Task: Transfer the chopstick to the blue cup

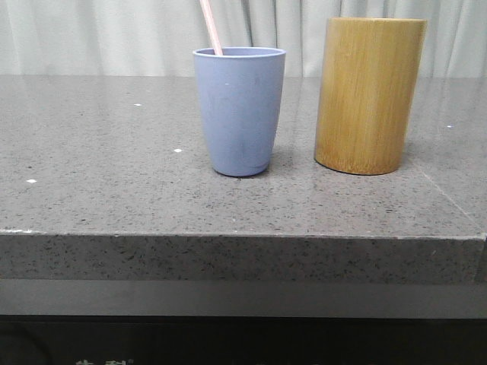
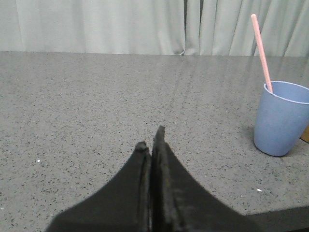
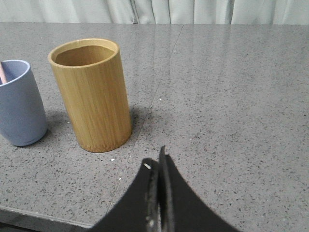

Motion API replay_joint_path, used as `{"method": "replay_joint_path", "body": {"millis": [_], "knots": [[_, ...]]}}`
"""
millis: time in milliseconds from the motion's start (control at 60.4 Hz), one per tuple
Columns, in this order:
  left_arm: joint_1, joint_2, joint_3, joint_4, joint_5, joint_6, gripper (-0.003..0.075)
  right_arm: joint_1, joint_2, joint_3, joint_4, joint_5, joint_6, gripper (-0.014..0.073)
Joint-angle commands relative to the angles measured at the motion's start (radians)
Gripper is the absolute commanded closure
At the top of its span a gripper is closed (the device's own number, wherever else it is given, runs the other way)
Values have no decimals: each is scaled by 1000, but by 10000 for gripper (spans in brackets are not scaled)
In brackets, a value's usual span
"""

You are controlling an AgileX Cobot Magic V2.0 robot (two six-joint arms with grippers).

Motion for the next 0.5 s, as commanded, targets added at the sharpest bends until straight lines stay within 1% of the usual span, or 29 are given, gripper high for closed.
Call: {"method": "replay_joint_path", "body": {"millis": [0,116,282,348,480], "knots": [[1,12,-15,-5,-93,-10,739,-8,7,-24,10,-79,-9,680],[29,-5,37,-11,-171,-10,739,-8,7,-24,10,-79,-9,680],[120,-60,168,-84,-298,-10,739,-8,7,-24,10,-79,-9,680],[153,-74,211,-115,-321,-10,739,-8,7,-24,10,-79,-9,680],[200,-72,287,-122,-337,-10,739,-8,7,-24,10,-79,-9,680]]}}
